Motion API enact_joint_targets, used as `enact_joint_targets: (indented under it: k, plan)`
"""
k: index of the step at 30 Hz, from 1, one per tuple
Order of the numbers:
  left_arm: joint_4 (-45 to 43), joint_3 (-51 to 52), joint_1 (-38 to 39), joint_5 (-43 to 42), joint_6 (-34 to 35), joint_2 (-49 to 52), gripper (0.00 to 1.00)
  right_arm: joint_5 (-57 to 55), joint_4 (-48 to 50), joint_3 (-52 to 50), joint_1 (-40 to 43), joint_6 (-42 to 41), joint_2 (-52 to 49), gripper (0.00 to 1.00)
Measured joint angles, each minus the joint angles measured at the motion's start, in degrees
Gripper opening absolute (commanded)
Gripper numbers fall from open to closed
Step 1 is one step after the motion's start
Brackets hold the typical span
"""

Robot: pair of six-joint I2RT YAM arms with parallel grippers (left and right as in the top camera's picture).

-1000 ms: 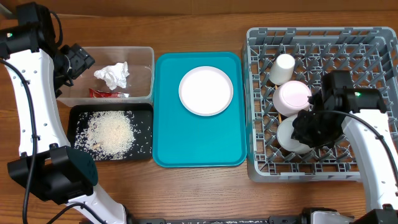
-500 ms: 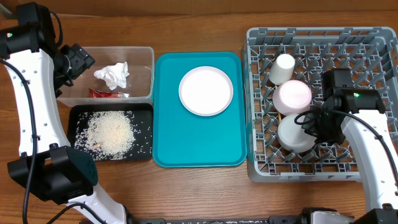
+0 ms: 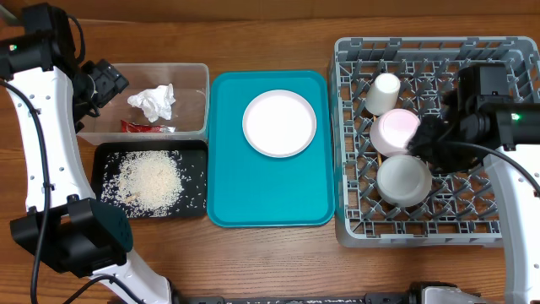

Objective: Sort waste into correct bins and load items into the dishwasher
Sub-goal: 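Move the right gripper over the white plate on the teal tray, then lower the right gripper and grasp the white plate rim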

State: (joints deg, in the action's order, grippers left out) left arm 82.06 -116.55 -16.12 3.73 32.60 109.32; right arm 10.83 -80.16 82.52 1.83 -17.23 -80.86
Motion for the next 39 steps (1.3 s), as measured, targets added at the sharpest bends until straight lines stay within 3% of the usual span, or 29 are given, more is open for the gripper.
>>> enact_joint_targets:
  k: [8, 12, 19, 26, 27, 30, 31, 39]
  plan:
    - [0.0, 0.0, 0.0, 0.0, 0.0, 0.0, 1.0, 17.5, 3.6, 0.0, -3.9, 1.7, 0.0, 0.59]
    - [0.0, 0.0, 0.0, 0.0, 0.0, 0.0, 1.0, 18.6, 8.6, 0.0, -10.3, 2.0, 0.0, 0.58]
    - [0.0, 0.0, 0.0, 0.0, 0.0, 0.0, 1.0, 10.0, 23.4, 0.0, -28.2, 0.1, -2.1, 0.52]
    - [0.0, 0.0, 0.0, 0.0, 0.0, 0.0, 1.0, -6.6, 39.3, 0.0, -43.3, -0.2, -13.3, 0.52]
    - [0.0, 0.0, 0.0, 0.0, 0.0, 0.0, 1.0, -8.8, 41.4, 0.0, -44.4, -0.2, -15.4, 0.49]
    - [0.0, 0.0, 0.0, 0.0, 0.0, 0.0, 1.0, -14.7, 47.3, 0.0, -46.2, -0.1, -22.1, 0.13]
    - [0.0, 0.0, 0.0, 0.0, 0.0, 0.0, 1.0, -15.8, 49.2, 0.0, -46.3, -0.2, -23.9, 0.06]
    - [0.0, 0.0, 0.0, 0.0, 0.0, 0.0, 1.0, -20.2, 53.5, 0.0, -44.2, -0.5, -34.6, 0.04]
